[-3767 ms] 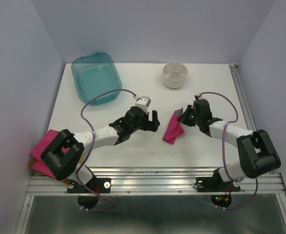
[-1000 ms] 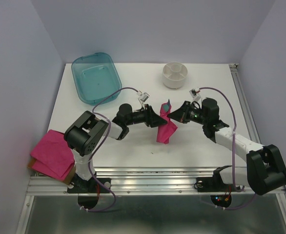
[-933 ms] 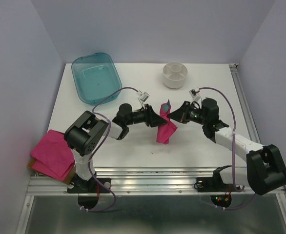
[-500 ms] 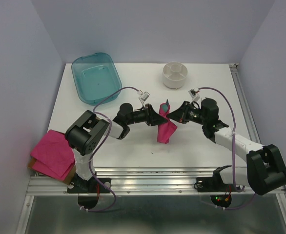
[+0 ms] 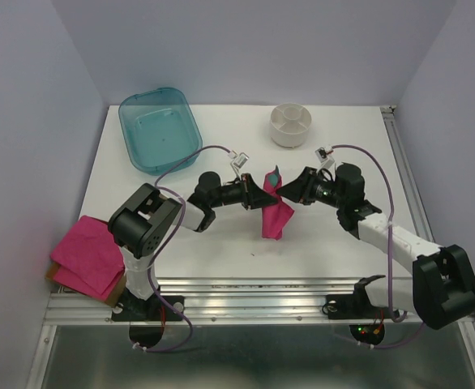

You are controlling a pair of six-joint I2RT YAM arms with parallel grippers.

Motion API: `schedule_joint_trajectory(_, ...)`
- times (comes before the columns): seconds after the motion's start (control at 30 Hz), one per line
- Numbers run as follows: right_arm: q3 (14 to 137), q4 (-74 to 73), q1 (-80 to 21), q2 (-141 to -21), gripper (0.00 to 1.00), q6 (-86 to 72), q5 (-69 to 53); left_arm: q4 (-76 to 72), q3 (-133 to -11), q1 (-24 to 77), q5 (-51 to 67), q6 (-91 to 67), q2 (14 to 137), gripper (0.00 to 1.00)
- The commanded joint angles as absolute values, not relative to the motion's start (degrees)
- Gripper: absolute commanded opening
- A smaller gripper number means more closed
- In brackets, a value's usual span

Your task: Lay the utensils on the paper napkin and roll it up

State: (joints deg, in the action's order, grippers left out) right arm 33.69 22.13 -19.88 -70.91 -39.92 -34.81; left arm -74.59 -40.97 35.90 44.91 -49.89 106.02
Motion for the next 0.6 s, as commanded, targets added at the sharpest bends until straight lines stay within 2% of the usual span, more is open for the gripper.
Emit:
schedule_joint_trajectory(0.0, 35.0, 21.3, -20.2, -67.2, 0.43, -38.1, -32.4, -88.9, -40.4, 36.0, 46.7, -51.4, 105.2, 0.13)
schedule_joint_trajectory(0.07, 34.5, 19.4, -20.2, -65.7, 0.53, -37.6, -31.0, -88.9, -40.3, 35.9, 46.8, -51.9, 104.8, 0.13)
schedule_joint_trajectory(0.1, 34.3, 18.0, -20.2, -65.1, 0.61, -37.4, -30.6, -88.8, -40.3, 35.9, 46.8, -52.2, 104.5, 0.13)
schedule_joint_trajectory(0.2, 33.1, 16.2, -20.2, -63.2, 0.7, -35.9, -30.4, -88.2, -40.1, 35.7, 46.8, -52.6, 103.5, 0.13)
schedule_joint_trajectory(0.57, 26.1, 14.7, -20.2, -58.6, 0.71, -36.1, -30.7, -89.7, -39.6, 35.4, 46.3, -55.2, 101.7, 0.13)
